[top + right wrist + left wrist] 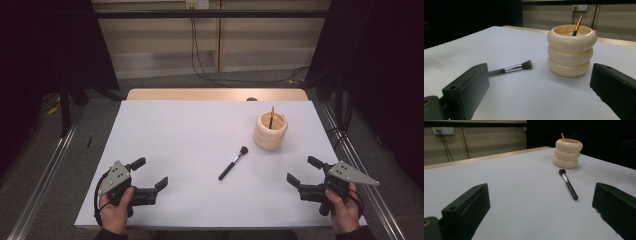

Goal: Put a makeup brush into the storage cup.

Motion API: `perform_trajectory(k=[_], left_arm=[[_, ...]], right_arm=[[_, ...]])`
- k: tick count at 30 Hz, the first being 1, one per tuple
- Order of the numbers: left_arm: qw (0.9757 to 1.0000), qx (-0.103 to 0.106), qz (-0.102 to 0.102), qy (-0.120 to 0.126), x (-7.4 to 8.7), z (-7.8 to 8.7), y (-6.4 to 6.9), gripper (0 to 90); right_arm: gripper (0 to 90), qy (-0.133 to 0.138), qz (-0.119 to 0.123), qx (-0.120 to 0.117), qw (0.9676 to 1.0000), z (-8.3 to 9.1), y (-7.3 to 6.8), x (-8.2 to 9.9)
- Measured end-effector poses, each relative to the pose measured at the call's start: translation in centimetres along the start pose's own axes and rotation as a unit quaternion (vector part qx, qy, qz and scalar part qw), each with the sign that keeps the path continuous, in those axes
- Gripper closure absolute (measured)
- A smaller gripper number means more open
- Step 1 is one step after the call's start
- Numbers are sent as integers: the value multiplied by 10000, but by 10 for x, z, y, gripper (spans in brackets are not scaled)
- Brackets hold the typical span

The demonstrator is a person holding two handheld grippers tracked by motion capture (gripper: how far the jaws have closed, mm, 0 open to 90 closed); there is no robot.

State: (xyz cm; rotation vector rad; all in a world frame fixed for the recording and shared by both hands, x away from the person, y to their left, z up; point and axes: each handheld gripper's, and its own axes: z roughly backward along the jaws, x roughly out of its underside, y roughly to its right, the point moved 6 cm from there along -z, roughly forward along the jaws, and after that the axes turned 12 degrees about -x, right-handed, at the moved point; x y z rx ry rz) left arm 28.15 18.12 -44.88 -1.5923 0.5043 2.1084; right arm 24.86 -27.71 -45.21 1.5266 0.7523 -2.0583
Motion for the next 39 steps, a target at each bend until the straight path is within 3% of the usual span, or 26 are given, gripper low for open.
perform_trajectory(k=[4, 10, 15, 25, 39], left_arm=[[10000, -67, 16, -4, 0, 0, 0, 14], [9998, -64, 170, 50, -1, 1, -3, 12], [9999, -72, 81, 26, 0, 1, -4, 13], [9999, -78, 122, -17, 0, 0, -3, 14], [9999, -98, 69, -10, 0, 0, -3, 14]], right_arm=[[21, 43, 19, -112, 9999, -5, -1, -4], [19, -10, 248, -290, 9993, -20, -1, -13], [3, -37, 247, -538, 9982, -29, -5, -17], [17, 150, 444, -448, 9979, -48, -1, -28], [10, -98, 579, -784, 9952, -79, -4, -49]])
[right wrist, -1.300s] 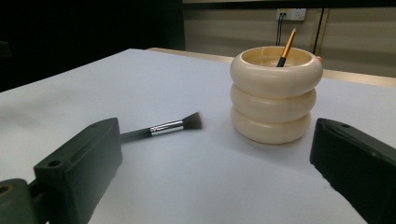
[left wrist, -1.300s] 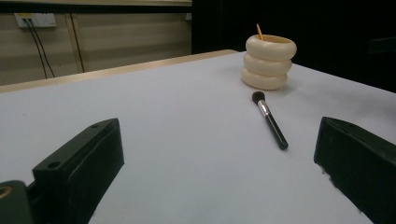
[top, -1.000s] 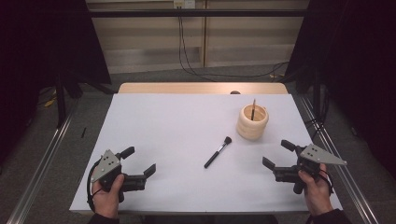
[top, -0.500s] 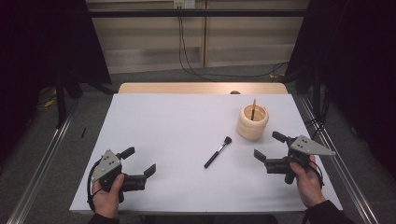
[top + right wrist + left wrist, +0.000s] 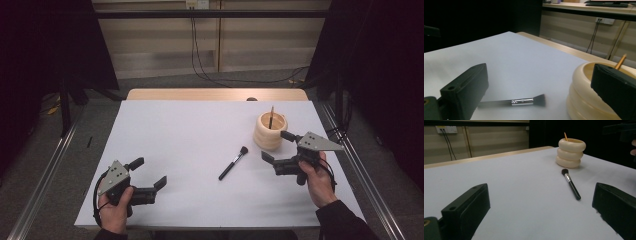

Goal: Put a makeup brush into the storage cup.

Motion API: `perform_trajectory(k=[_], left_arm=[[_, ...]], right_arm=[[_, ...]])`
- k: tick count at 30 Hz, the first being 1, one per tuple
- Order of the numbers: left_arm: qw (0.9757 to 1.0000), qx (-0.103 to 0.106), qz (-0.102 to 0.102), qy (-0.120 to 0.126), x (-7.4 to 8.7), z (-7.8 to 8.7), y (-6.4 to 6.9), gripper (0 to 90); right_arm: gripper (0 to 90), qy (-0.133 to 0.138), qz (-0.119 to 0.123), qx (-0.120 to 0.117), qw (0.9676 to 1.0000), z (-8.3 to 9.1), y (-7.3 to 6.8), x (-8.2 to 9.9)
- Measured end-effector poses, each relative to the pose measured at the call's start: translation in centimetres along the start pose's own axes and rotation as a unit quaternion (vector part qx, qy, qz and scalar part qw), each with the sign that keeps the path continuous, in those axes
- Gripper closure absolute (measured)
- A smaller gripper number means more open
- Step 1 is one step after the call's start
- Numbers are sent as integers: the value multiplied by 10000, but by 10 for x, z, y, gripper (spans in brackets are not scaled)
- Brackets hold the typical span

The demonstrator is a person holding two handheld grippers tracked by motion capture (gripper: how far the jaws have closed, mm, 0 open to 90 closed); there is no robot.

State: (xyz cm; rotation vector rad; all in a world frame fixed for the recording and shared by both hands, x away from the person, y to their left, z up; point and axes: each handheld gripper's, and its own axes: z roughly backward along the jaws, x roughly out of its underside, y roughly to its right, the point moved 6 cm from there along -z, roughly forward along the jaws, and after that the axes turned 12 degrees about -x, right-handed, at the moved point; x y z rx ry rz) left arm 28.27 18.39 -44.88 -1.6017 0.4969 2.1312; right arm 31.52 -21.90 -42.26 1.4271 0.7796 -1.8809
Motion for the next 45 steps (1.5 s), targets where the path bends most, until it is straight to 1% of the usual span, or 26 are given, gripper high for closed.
perform_trajectory(k=[1, 2, 4, 5, 6, 7, 11, 13, 14, 16, 20, 22, 24, 26, 27, 28, 30, 31, 34, 36, 38, 39, 40, 42, 45], left_arm=[[10000, 18, 10, 14, 0, 0, 0, 13], [10000, 30, 9, 30, 0, 0, 1, 14], [10000, 32, -24, 6, 0, 0, 0, 13], [10000, 62, 4, 17, 0, 0, 1, 14], [10000, 38, -7, 6, 0, 0, 1, 13], [10000, 54, -13, 19, 0, 0, 1, 13], [10000, 29, -16, -3, 0, 0, 0, 12], [10000, -4, -34, 1, 0, 0, 0, 13], [10000, 21, -62, 1, 0, 0, 0, 13], [10000, 20, -66, 2, 0, -1, 0, 13], [10000, 11, -38, -6, 1, -1, 0, 13], [10000, 25, -46, -7, 1, -1, 0, 13], [10000, 36, -54, -11, 1, -1, 0, 13], [10000, 31, -49, -11, 1, -1, 0, 14], [10000, 30, -44, -11, 1, -1, 0, 14], [10000, 33, -49, -12, 1, -1, 0, 14], [10000, 25, -54, -8, 1, -1, 0, 14], [10000, 32, -53, -5, 1, -1, 0, 14], [10000, 45, -43, -27, 1, -1, 0, 15], [10000, 51, -43, -31, 1, -1, 0, 14], [10000, 41, -36, -22, 1, -1, 0, 14], [10000, 33, -39, -25, 1, -1, 0, 14], [10000, 28, -55, -34, 1, -1, 0, 13], [10000, 35, -35, -32, 1, -1, 0, 13], [10000, 36, -66, -48, 2, -1, 0, 13]], right_arm=[[11, -6, -7, -43, 10000, -2, 0, -1], [12, -31, 51, -161, 9999, -5, -2, -2], [12, -62, 125, -251, 9996, -11, -3, -3], [12, -78, 137, -238, 9996, -15, -4, -4], [11, -96, 145, -301, 9994, -19, -5, -6], [14, -126, 167, -307, 9993, -21, -4, -6], [24, -188, 217, -324, 9991, -33, -4, -11], [26, -204, 233, -395, 9987, -37, -5, -13], [34, -209, 199, -309, 9991, -40, -4, -15], [40, -221, 193, -233, 9993, -45, -2, -17], [35, -210, 211, -232, 9993, -54, 0, -20], [28, -202, 233, -325, 9990, -58, 0, -22], [27, -198, 254, -350, 9989, -63, 0, -24], [24, -190, 264, -309, 9990, -68, 1, -26], [24, -146, 260, -361, 9989, -71, 2, -27], [24, -146, 273, -354, 9989, -73, 3, -28], [32, -158, 203, -373, 9990, -79, 5, -27], [35, -166, 209, -391, 9989, -80, 6, -27], [64, -136, 138, -321, 9993, -87, 9, -28], [81, -175, 126, -289, 9994, -89, 9, -29], [81, -208, 92, -395, 9990, -92, 9, -30], [80, -244, 122, -383, 9989, -93, 9, -31], [73, -313, 93, -381, 9987, -94, 9, -30], [48, -396, 84, -458, 9981, -96, 9, -29], [25, -563, 84, -540, 9969, -97, 9, -28]])
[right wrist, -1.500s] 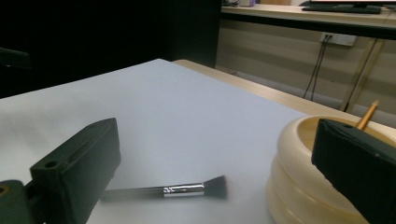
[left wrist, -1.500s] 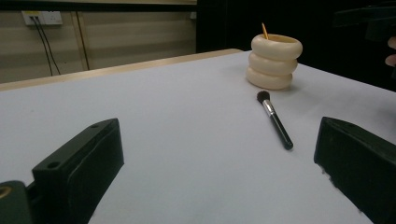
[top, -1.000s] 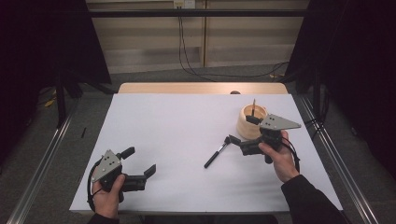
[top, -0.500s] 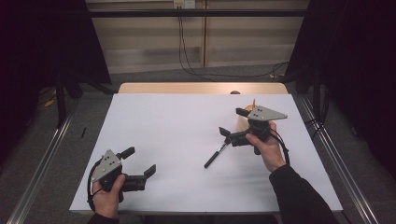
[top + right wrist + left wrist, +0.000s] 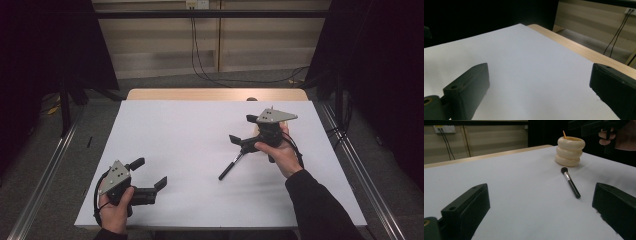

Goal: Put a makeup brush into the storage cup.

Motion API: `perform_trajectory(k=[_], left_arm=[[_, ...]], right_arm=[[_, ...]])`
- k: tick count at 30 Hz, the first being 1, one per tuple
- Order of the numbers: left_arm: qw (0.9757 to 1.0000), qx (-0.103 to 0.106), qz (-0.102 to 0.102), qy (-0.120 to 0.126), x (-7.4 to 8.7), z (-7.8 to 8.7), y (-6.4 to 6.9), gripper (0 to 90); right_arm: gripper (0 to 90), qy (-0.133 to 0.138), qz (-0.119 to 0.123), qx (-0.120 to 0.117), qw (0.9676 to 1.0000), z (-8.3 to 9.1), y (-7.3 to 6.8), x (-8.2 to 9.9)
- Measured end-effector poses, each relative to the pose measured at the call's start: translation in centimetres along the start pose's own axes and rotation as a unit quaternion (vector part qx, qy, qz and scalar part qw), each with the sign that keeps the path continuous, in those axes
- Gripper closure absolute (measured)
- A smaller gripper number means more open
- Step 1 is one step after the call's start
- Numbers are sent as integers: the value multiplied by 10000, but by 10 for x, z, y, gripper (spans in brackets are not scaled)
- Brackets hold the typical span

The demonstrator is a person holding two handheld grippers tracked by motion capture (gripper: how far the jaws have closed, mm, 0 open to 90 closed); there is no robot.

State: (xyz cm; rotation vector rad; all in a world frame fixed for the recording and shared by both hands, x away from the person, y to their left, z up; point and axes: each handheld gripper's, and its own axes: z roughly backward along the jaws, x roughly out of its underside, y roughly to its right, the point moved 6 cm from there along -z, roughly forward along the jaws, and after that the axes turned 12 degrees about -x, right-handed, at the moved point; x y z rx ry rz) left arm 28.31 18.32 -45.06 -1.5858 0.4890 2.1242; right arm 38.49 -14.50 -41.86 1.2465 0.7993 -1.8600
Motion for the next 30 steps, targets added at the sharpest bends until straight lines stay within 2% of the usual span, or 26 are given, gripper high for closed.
perform_trajectory(k=[6, 9, 14, 16, 17, 18, 19, 21, 23, 26, 30], left_arm=[[10000, 10, 1, 22, 0, 0, 0, 13], [10000, 3, 1, 6, 0, 0, 0, 13], [10000, 5, 5, -3, 0, 0, 0, 13], [10000, 22, 3, 5, 0, 0, 1, 13], [10000, 28, 2, 6, 0, 0, 1, 13], [10000, 26, -2, -5, 0, 0, 1, 13], [10000, 31, -14, -7, 0, 0, 1, 13], [10000, 33, -20, -22, 0, 0, 1, 13], [10000, 28, -11, -15, 0, 0, 1, 13], [10000, 17, 4, -8, 0, 0, 0, 13], [10000, 28, -16, -27, 1, 0, 0, 13]], right_arm=[[27, -552, -11, -236, 9982, -3, 1, 1], [53, -982, -111, -380, 9944, -4, 3, 5], [53, -1403, -176, -433, 9890, -5, 7, 10], [56, -1583, -241, -529, 9857, -5, 9, 13], [60, -1758, -346, -607, 9819, -6, 9, 15], [59, -1820, -366, -646, 9805, -6, 10, 16], [59, -1964, -462, -748, 9766, -6, 10, 18], [53, -2112, -557, -782, 9727, -6, 12, 19], [58, -2324, -512, -812, 9679, -7, 13, 21], [61, -2529, -513, -851, 9624, -8, 13, 23], [77, -2862, -567, -901, 9522, -8, 13, 26]])
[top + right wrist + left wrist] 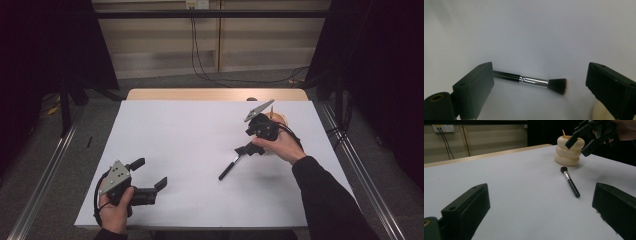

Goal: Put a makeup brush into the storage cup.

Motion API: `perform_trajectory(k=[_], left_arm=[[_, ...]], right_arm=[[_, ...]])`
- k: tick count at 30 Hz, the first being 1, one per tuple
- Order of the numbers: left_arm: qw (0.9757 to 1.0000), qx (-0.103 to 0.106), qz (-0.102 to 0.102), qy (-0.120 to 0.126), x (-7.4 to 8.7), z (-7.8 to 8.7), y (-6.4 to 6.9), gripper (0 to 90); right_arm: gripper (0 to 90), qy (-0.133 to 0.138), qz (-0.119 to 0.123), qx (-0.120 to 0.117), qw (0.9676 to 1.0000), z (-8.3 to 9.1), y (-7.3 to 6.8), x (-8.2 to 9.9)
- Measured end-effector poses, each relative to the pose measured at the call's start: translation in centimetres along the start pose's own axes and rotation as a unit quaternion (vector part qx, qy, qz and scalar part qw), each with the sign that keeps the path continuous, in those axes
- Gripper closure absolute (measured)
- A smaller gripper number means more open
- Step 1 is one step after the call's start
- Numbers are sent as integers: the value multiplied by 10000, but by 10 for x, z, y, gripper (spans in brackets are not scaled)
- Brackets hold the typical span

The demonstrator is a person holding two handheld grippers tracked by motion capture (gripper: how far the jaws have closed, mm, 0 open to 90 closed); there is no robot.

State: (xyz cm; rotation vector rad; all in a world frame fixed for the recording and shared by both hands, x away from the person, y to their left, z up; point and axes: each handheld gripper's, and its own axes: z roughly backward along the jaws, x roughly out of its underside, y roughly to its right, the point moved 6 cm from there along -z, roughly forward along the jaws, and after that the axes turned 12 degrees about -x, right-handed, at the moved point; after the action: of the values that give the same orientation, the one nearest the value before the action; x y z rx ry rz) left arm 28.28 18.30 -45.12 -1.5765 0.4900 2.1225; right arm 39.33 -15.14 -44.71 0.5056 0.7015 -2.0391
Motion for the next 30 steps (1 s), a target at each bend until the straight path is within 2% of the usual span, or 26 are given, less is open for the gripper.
perform_trajectory(k=[5, 8, 11, 16, 18, 24, 26, 27, 29, 30], left_arm=[[10000, 30, -4, -10, 0, 0, 0, 14], [10000, 43, -21, -14, 1, 0, 0, 14], [10000, 51, 6, -3, 1, -1, 0, 14], [10000, 40, -3, -16, 1, -1, 0, 14], [10000, 27, -10, -13, 1, -1, 0, 15], [10000, 2, 30, -18, 1, -1, 0, 15], [10000, 9, 29, -34, 1, -1, 0, 15], [10000, 1, 20, -35, 1, -2, 0, 15], [10000, -11, 26, -53, 1, -2, 0, 15], [10000, -6, 24, -54, 1, -2, 0, 15]], right_arm=[[76, -329, 7, -42, 9994, -3, 2, 2], [75, -592, 54, -24, 9982, -5, 4, 5], [79, -790, 60, -108, 9968, -8, 3, 7], [84, -969, -81, -230, 9950, -11, 3, 11], [87, -1081, -67, -254, 9938, -12, 5, 13], [70, -1160, -44, -259, 9929, -13, 5, 15], [52, -1164, 148, -207, 9929, -14, 6, 14], [60, -1173, 159, -182, 9928, -16, 5, 13], [63, -1214, 431, -174, 9915, -20, 5, 12], [67, -1250, 481, -158, 9909, -22, 4, 12]])
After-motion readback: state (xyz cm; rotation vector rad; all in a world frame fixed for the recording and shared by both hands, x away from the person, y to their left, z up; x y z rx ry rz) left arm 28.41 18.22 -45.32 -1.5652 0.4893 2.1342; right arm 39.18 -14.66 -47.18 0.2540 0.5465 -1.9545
